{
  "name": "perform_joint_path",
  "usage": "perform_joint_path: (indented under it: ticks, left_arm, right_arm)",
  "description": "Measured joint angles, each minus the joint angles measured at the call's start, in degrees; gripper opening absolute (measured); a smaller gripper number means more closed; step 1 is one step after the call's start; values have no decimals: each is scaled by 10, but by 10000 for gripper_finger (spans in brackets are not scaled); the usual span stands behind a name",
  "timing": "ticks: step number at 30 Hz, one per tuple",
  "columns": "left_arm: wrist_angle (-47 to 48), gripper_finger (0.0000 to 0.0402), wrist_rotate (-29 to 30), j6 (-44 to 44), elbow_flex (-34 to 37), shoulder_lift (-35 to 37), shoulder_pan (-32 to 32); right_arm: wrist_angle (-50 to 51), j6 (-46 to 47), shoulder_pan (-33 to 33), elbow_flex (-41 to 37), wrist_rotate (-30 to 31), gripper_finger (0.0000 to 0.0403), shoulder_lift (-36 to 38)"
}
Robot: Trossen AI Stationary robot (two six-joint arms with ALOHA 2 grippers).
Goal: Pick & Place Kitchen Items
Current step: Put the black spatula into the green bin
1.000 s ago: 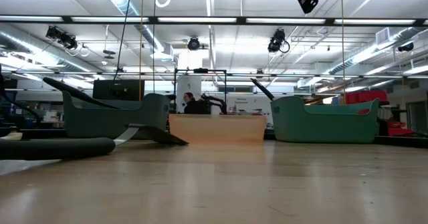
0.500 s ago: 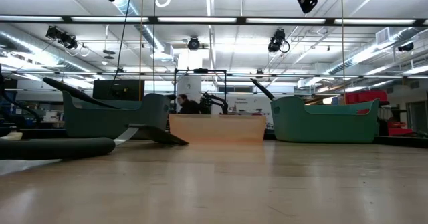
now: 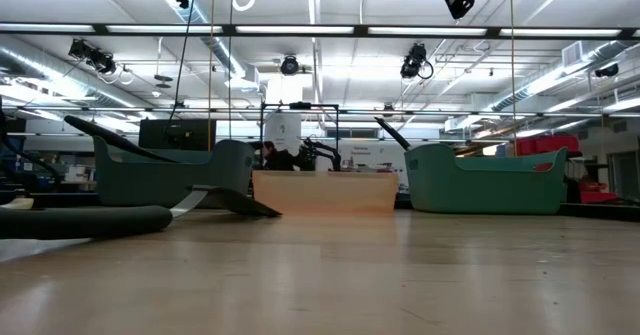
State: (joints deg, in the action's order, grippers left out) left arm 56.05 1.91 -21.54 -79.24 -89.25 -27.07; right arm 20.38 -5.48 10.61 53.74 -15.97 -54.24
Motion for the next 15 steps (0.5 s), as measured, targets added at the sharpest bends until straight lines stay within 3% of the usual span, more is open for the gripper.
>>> perform_joint_path:
  ticks: [6, 15]
  left_arm:
    - [0, 323, 0, 2, 0, 0, 0]
    - [5, 325, -17, -18, 1, -27, -3]
  right_arm:
    - [0, 0, 0, 0, 0, 5, 0]
    - [0, 1, 0, 0, 0, 5, 0]
